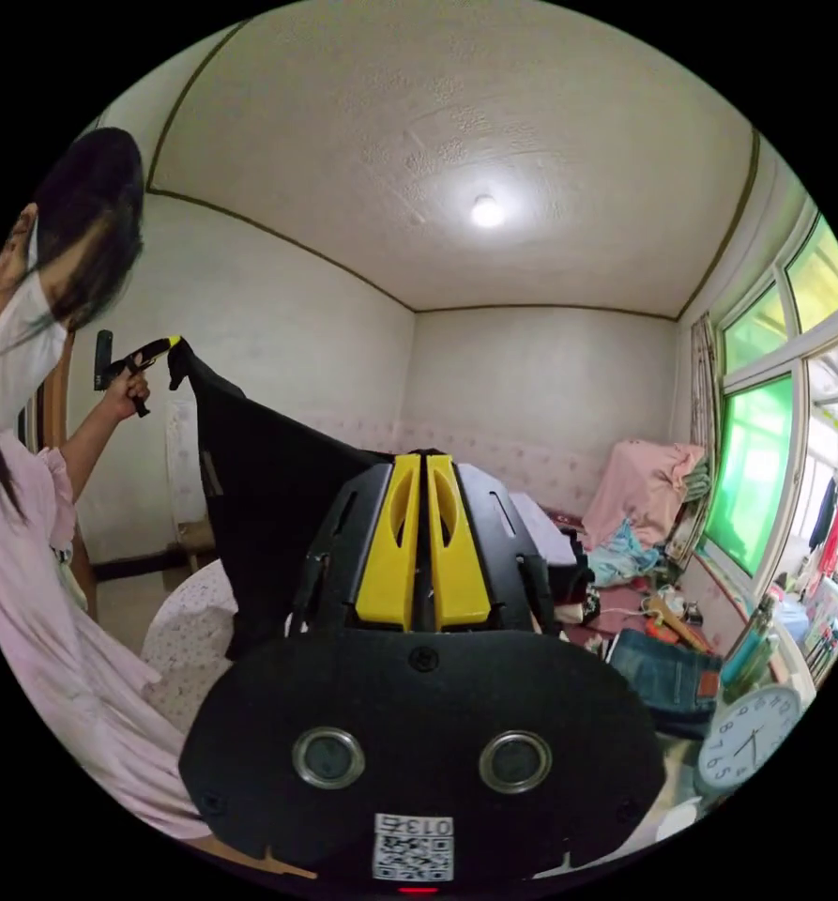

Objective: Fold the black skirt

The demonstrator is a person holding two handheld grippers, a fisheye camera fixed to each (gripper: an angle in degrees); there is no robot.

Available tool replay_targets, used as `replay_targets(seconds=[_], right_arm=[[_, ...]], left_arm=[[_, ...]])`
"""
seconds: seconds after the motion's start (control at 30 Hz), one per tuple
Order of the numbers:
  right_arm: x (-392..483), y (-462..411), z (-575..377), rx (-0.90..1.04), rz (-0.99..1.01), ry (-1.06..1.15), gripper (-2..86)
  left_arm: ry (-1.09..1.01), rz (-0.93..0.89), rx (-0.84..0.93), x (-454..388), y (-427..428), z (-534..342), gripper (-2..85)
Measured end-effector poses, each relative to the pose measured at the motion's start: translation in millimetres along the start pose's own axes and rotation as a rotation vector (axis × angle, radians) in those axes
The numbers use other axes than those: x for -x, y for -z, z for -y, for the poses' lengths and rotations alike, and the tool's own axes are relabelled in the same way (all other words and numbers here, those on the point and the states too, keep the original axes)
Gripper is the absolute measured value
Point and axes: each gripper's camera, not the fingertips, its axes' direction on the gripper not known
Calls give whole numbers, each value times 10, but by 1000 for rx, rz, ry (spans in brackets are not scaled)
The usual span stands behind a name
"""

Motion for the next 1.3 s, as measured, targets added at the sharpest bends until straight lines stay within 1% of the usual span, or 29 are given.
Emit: replay_targets(seconds=[0.07,0.1,0.17,0.2,0.23,0.27,0.3,0.33,0.37,0.4,0.43,0.47,0.53,0.6,0.7,0.77,0.83,0.9,0.97,1.03,1.17,1.23,1.3], right_arm=[[44,223,-229,61,9,-42,5],[70,340,-418,122,12,-79,5],[106,457,-748,232,0,-143,5],[115,489,-1014,313,-5,-220,5],[133,479,-1313,414,-3,-296,5],[154,460,-1477,469,-8,-321,5],[207,403,-1829,588,-29,-370,5],[265,334,-2185,712,-37,-417,5],[297,307,-2356,761,-39,-434,5],[357,267,-2688,841,-46,-471,5],[378,239,-2971,915,-48,-539,5],[383,231,-3089,944,-47,-570,5],[389,233,-3353,994,-66,-626,6],[373,249,-3512,1035,-79,-644,6],[313,347,-3475,1014,-70,-633,6],[279,473,-3366,965,-67,-619,6],[266,677,-3224,902,-73,-598,6],[295,797,-3203,893,-86,-574,6],[343,846,-3305,930,-86,-560,6],[417,814,-3562,1022,-61,-585,6],[597,818,-3706,1085,-105,-517,8],[672,832,-3815,1144,-107,-475,10],[674,865,-3934,1177,-97,-492,14]], left_arm=[[-6,-68,124,-133,113,-342,-2],[-1,-86,158,-160,125,-451,-2],[59,-141,325,-259,102,-1048,-2],[85,-151,373,-276,78,-1233,-2],[147,-156,469,-305,23,-1646,-2],[227,-158,571,-324,-38,-2101,-2],[266,-167,621,-336,-70,-2339,-2],[342,-174,723,-370,-136,-2829,-2],[403,-176,836,-417,-202,-3299,-3],[422,-178,890,-447,-232,-3517,-3],[464,-167,986,-499,-279,-3908,-3],[506,-193,1060,-536,-328,-4245,-3],[574,-190,1146,-556,-373,-4621,-3],[598,-233,1189,-584,-416,-4837,-3],[565,-267,1237,-607,-430,-4917,-3],[488,-386,1172,-626,-359,-4715,-3],[458,-473,1111,-605,-260,-4548,-3],[453,-494,1110,-552,-176,-4482,-3],[477,-444,1170,-484,-133,-4623,-3],[505,-427,1249,-507,-170,-4855,-3],[492,-442,1440,-790,-262,-5375,-3],[550,-448,1487,-869,-250,-5630,-2],[590,-470,1547,-988,-226,-5877,-2]])
